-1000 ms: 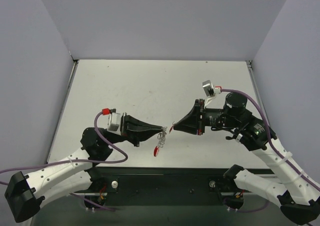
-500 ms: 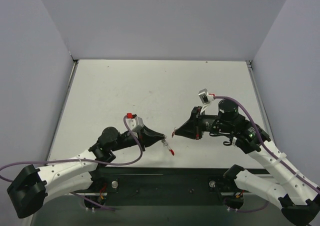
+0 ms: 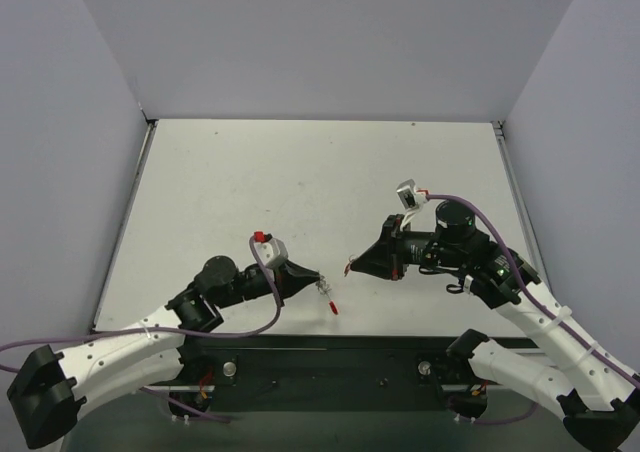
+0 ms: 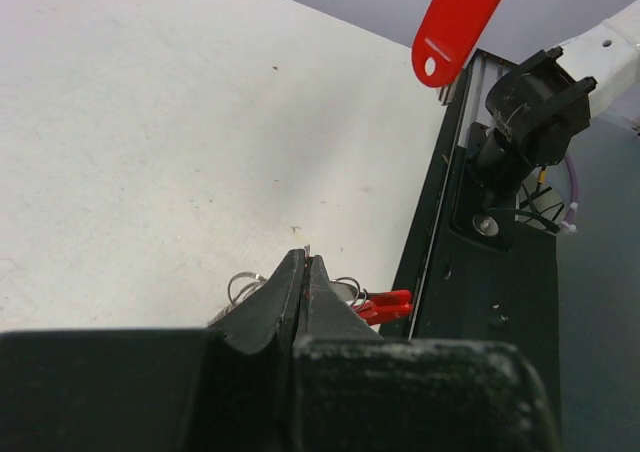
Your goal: Put the keys on the keyring
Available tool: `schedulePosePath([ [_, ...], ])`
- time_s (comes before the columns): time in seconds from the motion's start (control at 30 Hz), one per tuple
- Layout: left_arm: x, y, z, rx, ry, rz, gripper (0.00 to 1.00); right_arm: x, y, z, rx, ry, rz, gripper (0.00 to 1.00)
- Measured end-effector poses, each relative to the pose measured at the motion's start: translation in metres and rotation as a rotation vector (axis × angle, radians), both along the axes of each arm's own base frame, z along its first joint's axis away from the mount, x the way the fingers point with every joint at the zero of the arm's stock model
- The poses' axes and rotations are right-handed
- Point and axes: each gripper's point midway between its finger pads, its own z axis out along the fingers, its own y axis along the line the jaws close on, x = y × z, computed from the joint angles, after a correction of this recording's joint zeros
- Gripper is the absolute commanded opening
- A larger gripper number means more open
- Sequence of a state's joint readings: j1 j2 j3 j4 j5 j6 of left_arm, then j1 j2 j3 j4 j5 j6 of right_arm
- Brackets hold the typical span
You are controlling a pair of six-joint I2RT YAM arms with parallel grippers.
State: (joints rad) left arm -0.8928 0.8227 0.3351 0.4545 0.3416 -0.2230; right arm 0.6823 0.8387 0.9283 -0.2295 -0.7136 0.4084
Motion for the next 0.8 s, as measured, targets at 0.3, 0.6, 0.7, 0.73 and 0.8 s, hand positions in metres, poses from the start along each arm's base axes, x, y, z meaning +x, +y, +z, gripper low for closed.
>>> schedulePosePath([
  [0.3, 0.0, 0.029, 0.044, 0.01, -0.101, 0.09, 0.0, 0.001, -0.001, -0.007, -0.014, -0.003, 0.003, 0.0],
  [0.6, 0.022, -0.003, -0.045, 0.248, 0.056, 0.059, 0.0, 0.002, -0.009, -0.023, -0.034, 0.022, -0.022, 0.0],
  [0.7, 0.022, -0.016, -0.091, 0.36, 0.146, 0.017, 0.17, 0.0, -0.013, -0.024, -0.033, 0.021, -0.032, 0.0],
  [0.73, 0.021, -0.019, -0.103, 0.391, 0.171, 0.005, 0.26, 0.0, -0.014, -0.024, -0.032, 0.019, -0.036, 0.0],
  [0.8, 0.019, -0.032, -0.121, 0.445, 0.209, -0.025, 0.39, 0.0, -0.016, -0.023, -0.03, 0.017, -0.043, 0.0],
])
